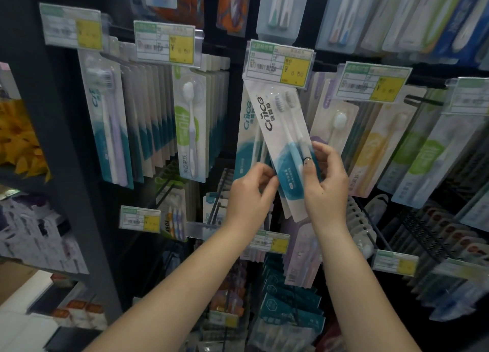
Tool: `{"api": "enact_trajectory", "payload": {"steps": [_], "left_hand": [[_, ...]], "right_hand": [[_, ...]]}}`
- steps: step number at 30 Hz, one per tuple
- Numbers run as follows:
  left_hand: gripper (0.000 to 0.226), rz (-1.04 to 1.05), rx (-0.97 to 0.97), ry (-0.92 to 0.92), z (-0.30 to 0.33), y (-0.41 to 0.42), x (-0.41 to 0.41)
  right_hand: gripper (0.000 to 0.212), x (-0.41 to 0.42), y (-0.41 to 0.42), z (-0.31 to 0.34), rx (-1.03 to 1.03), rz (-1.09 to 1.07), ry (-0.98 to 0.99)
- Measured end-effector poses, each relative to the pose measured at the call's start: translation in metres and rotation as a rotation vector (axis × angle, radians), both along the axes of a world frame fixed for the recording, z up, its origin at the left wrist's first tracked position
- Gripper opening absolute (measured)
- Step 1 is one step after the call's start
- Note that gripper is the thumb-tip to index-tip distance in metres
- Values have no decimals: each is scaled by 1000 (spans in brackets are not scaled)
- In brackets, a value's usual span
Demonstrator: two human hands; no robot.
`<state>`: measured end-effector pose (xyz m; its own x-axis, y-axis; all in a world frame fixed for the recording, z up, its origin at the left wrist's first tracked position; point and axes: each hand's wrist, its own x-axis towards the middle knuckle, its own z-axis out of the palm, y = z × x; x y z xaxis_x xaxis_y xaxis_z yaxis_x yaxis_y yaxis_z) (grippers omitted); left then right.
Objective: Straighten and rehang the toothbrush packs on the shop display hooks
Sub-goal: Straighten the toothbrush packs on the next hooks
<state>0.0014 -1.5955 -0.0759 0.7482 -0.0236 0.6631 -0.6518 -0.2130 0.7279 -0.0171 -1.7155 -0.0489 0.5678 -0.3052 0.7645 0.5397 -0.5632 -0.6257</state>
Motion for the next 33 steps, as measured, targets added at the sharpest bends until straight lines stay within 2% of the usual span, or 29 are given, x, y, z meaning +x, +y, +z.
{"api": "enact_trajectory", "payload": {"steps": [5, 12, 21, 25, 33], "left_hand": [[4, -37, -23, -1, 1, -2, -1], [26, -60, -94, 41, 3, 0, -6], [19, 71, -274, 207, -1, 22, 18], [5, 109, -357, 284, 5, 33, 30], [2, 149, -380, 288, 7, 44, 40]], "right_hand": [[23, -2, -11, 10, 16, 104, 67], [23, -8, -25, 23, 55, 207, 185], [23, -8, -25, 25, 125, 219, 223], [20, -8, -25, 27, 117, 209, 228], [19, -12, -23, 28, 114, 204, 237]]}}
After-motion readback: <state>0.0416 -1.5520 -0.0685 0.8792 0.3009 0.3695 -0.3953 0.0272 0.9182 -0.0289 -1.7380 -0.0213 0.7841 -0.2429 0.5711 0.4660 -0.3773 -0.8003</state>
